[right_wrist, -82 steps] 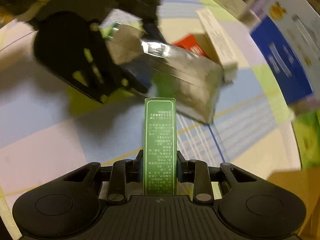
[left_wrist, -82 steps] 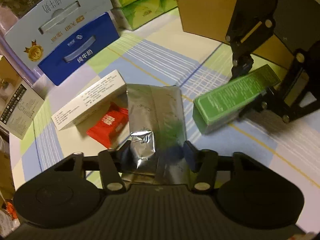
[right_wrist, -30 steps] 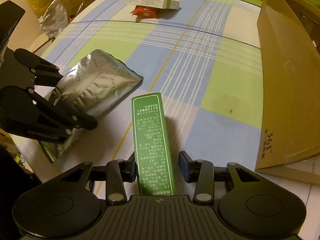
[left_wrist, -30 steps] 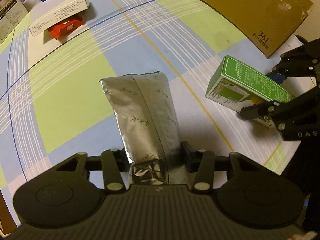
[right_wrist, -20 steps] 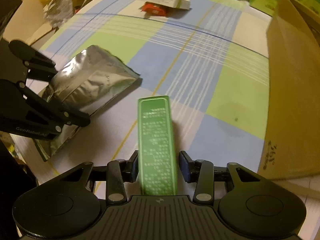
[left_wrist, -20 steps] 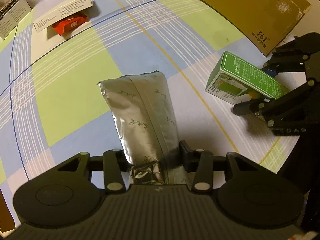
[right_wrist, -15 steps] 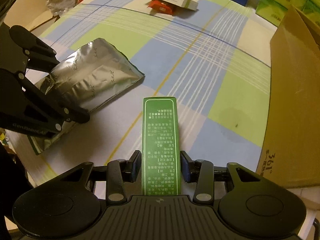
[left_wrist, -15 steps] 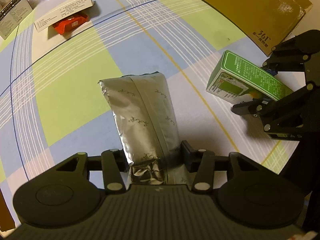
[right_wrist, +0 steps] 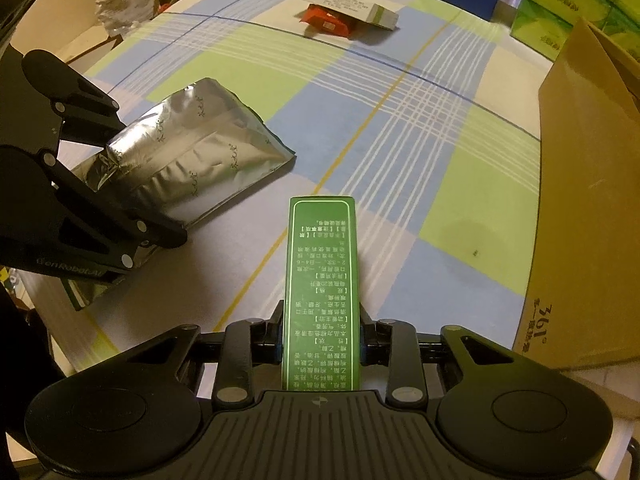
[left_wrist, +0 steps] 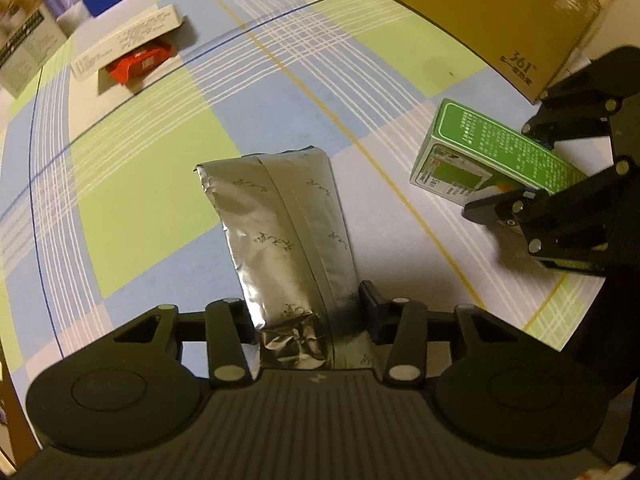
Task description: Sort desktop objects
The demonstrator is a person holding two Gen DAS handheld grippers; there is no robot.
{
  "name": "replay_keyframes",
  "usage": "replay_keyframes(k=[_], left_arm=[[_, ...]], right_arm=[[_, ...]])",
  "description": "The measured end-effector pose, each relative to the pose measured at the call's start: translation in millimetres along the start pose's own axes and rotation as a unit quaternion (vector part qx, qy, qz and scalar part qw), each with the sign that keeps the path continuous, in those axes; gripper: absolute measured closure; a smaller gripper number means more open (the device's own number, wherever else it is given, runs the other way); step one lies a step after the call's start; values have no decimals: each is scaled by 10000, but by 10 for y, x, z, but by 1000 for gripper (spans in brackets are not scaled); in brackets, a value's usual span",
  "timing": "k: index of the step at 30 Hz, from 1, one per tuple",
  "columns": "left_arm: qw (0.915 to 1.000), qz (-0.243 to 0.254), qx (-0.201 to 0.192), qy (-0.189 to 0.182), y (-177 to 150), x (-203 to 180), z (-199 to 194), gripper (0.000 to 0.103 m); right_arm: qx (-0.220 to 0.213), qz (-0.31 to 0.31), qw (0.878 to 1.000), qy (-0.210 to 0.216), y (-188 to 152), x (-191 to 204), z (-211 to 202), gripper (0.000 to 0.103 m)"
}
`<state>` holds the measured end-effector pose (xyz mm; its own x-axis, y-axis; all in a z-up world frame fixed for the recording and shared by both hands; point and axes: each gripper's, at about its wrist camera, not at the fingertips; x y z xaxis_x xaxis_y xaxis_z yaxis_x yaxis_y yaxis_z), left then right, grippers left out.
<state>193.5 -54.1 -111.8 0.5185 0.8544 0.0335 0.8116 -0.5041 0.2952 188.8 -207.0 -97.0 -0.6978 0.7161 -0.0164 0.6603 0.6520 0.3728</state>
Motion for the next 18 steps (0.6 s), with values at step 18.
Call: replay_keyframes(k=[18], left_arm=[[9993, -213, -42, -292, -70, 96, -310, 71]], right_arm=[[-444, 379, 9983, 19, 9, -69, -384, 75]])
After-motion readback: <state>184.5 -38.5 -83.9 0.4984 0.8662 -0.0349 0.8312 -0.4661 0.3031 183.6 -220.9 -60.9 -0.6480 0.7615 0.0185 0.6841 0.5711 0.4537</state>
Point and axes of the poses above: each gripper's, at about its wrist camera, not at the fingertips, and z roughly the way its jaws point, x to its left, y to its top, and after that the axes turned 4 degrees about -z, right-handed
